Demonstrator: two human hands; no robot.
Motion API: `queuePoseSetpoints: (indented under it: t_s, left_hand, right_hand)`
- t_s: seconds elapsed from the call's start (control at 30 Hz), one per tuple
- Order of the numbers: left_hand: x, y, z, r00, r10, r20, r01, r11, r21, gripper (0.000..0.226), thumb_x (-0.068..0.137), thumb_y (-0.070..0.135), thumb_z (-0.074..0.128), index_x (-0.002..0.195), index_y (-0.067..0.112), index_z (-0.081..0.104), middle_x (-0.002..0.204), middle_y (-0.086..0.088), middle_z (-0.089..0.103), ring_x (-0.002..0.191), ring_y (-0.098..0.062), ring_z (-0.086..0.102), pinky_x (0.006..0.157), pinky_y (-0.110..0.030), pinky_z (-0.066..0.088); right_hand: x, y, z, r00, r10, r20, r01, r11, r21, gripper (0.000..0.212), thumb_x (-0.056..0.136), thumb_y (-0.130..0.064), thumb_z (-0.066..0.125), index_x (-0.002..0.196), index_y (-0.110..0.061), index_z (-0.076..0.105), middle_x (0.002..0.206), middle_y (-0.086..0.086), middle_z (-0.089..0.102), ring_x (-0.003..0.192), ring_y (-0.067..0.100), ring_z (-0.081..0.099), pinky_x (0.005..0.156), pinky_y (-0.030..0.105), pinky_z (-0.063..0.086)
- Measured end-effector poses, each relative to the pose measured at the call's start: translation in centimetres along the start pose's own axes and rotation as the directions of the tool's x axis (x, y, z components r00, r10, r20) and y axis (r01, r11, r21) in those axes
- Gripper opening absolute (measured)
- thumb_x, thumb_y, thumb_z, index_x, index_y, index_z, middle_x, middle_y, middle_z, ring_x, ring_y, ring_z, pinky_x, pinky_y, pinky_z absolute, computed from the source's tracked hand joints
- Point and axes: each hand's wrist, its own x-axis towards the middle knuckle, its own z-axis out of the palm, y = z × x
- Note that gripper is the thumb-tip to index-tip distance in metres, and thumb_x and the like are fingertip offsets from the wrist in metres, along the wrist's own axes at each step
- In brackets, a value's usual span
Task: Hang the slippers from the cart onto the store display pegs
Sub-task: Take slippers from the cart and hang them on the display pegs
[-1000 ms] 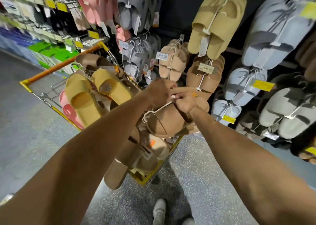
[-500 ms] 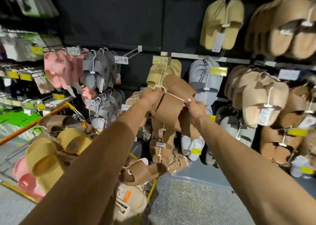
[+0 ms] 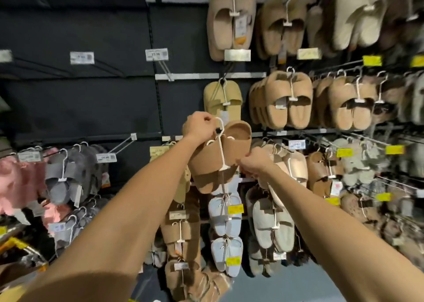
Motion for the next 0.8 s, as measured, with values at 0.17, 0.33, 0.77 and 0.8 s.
queuePoseSetpoints:
  t_s: [0.17,0.33,0.77,0.8]
  left_hand:
    - [2.0,3.1,2.1,0.985,0.167,-0.043,-0.155,0.968,0.198,0.032,0.097,0.036,0.051,0.073,0.024,0.07,0.075,0.005,0.068,0.084,-0.022,0.06,0.084,-0.037,0.029]
    - [5.4,3.8,3.9,0.974,0.191,-0.12,-0.166,0.968,0.19,0.031,0.1,0.042,0.05,0.084,0.026,0.071,0.081,0.004,0.069,0.087,-0.023,0.059,0.083,-0.035,0.028]
    - [15.8,3.5,6.3,0.933,0.334,-0.131,-0.317,0.939,0.136,0.022,0.1,0.03,0.055,0.084,0.031,0.07,0.081,0.013,0.068,0.085,-0.01,0.062,0.091,-0.037,0.044]
    - [16.5,3.1,6.0,0.936,0.326,-0.133,-0.312,0.943,0.116,0.02,0.1,0.029,0.056,0.085,0.032,0.07,0.08,0.013,0.067,0.083,-0.009,0.062,0.088,-0.037,0.049]
  right_hand:
    - [2.8,-2.5,-4.8,0.906,-0.304,-0.294,0.261,0.949,-0.176,0.017,0.091,-0.031,0.057,0.092,-0.015,0.06,0.097,0.007,0.062,0.091,0.027,0.061,0.075,0.033,0.045]
    - [6.6,-3.3,-6.3,0.767,-0.53,-0.363,0.387,0.832,-0.396,0.023,0.097,-0.035,0.052,0.105,-0.015,0.06,0.107,0.006,0.056,0.098,0.025,0.055,0.085,0.043,0.049]
    - [21.1,-10.2,-8.1,0.805,-0.573,-0.157,0.476,0.78,-0.406,0.036,0.1,-0.048,0.05,0.1,-0.021,0.074,0.087,0.0,0.068,0.09,0.02,0.063,0.097,0.048,0.049]
    - [22.2,-10.9,-7.8,0.819,-0.555,-0.147,0.481,0.803,-0.352,0.034,0.099,-0.047,0.053,0.1,-0.021,0.074,0.086,-0.001,0.067,0.09,0.019,0.063,0.096,0.048,0.05]
